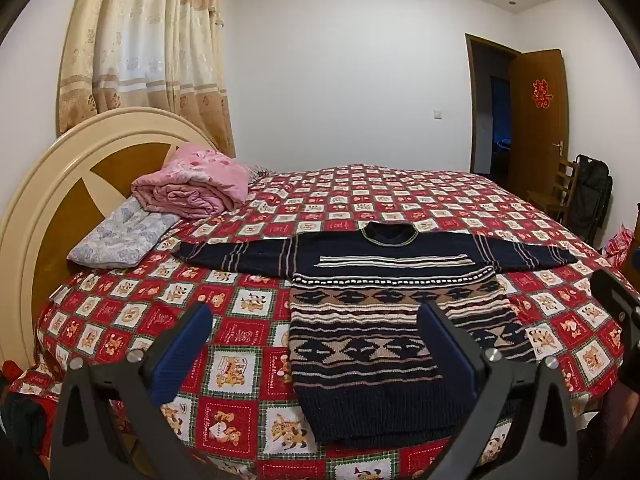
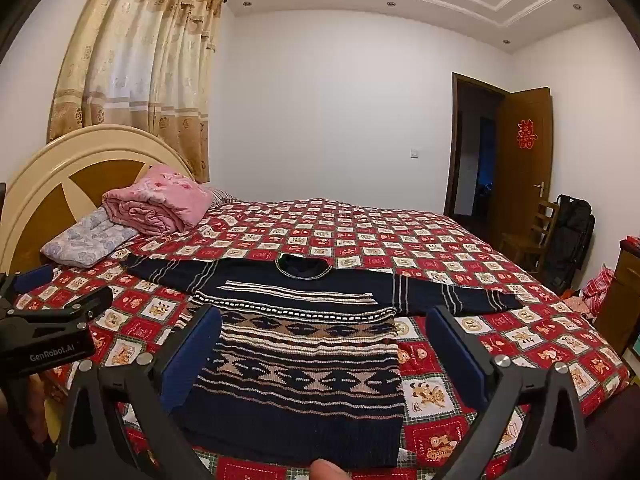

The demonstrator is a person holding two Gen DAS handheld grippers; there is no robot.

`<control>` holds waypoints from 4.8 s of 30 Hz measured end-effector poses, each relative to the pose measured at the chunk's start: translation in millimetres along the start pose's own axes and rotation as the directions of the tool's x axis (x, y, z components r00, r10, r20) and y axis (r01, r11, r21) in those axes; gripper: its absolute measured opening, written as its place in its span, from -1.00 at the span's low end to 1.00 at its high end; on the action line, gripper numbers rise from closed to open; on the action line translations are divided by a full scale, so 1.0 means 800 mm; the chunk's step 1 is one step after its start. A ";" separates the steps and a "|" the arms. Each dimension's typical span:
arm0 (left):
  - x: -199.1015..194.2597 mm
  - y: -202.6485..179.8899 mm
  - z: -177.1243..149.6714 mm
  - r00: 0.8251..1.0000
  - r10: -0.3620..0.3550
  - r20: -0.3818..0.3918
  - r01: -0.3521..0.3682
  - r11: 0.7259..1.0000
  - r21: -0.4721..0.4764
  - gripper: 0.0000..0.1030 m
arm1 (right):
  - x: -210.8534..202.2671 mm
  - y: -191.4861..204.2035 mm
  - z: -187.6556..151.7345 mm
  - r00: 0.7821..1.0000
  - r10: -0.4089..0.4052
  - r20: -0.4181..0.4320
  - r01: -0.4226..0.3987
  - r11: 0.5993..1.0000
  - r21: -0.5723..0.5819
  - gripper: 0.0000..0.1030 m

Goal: Fold small clothes

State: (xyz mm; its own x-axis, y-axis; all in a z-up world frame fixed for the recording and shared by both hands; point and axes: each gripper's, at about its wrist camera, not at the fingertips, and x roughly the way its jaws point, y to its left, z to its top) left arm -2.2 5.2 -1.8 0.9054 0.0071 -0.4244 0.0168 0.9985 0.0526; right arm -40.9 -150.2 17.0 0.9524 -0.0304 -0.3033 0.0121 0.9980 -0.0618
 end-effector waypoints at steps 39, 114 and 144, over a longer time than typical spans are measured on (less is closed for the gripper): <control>0.005 0.008 -0.004 1.000 0.010 -0.001 -0.010 1.000 -0.009 1.00 | 0.018 0.005 -0.011 0.999 -0.003 -0.039 0.003 1.000 -0.014 0.98; 0.494 -0.173 0.017 0.929 0.048 -0.367 0.001 0.991 0.133 1.00 | 0.525 -0.626 -0.112 0.691 -0.345 -0.635 0.665 0.647 0.373 0.00; 0.482 -0.147 0.010 0.902 -0.116 -0.416 0.138 0.990 0.024 1.00 | 0.583 -0.208 0.023 0.901 -0.006 -0.434 0.059 0.992 0.108 -0.86</control>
State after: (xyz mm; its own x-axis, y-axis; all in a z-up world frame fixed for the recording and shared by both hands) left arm 348.6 -109.9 -164.2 0.6383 -0.0865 -0.7649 0.1519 0.9883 0.0150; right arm 407.0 -329.4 -96.7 0.7256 -0.0576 -0.6857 0.1010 0.9946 0.0234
